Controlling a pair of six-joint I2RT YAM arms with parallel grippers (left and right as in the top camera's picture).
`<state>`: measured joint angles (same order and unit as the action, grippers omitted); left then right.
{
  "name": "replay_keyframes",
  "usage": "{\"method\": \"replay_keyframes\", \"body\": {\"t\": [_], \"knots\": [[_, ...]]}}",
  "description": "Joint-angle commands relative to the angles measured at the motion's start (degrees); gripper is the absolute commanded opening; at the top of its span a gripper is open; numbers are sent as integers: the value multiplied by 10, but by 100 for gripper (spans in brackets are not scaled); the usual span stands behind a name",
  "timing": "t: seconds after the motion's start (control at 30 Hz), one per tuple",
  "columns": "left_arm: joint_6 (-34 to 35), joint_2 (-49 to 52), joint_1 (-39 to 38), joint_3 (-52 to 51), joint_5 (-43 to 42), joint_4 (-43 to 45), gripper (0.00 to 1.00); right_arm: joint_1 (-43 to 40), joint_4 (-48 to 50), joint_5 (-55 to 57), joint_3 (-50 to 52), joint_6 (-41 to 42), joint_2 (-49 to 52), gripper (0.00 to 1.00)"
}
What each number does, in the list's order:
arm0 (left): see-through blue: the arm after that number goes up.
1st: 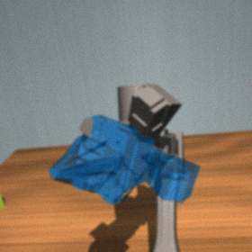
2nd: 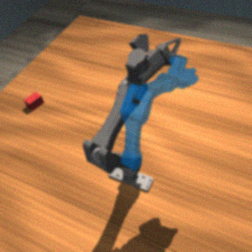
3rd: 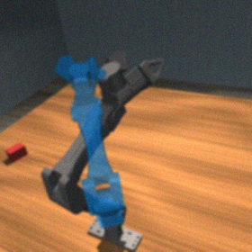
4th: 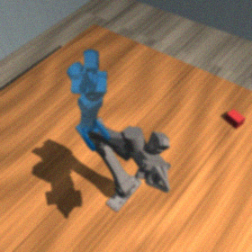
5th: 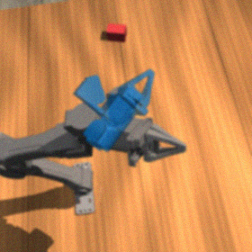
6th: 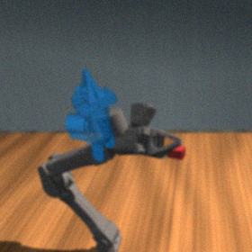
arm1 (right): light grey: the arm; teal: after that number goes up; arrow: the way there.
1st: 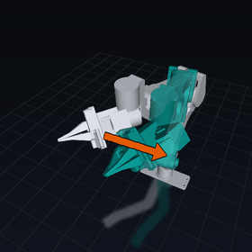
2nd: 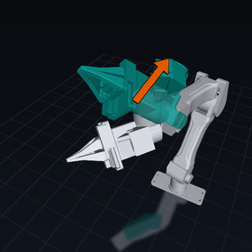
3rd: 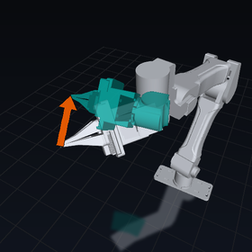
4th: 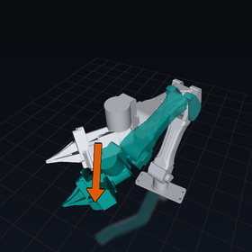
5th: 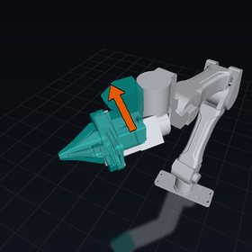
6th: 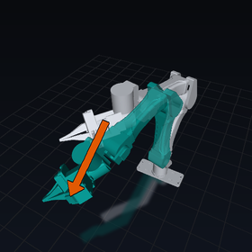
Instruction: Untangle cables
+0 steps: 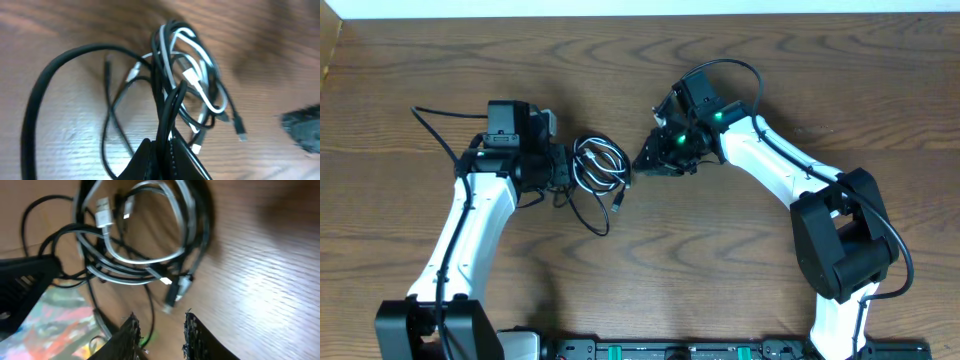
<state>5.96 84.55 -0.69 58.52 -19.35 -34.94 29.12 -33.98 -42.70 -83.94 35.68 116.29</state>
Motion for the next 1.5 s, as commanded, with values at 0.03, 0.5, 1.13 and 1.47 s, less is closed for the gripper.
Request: {"method": "replay_keyframes", "body": {"t": [0.03, 0.5, 1.13, 1.47], "knots": [[-95, -33, 0, 10, -151, 12, 7, 4, 34, -137, -4, 4, -9, 29], [-242, -33, 0, 10, -297, 25, 7, 7, 107, -161, -4, 147, -9, 27], [-255, -33, 0, 9, -294, 28, 8, 53, 211, -107, -4, 239, -9, 24], [-255, -33, 0, 9, -269, 24, 7, 44, 229, -139, -4, 228, -9, 24]]}}
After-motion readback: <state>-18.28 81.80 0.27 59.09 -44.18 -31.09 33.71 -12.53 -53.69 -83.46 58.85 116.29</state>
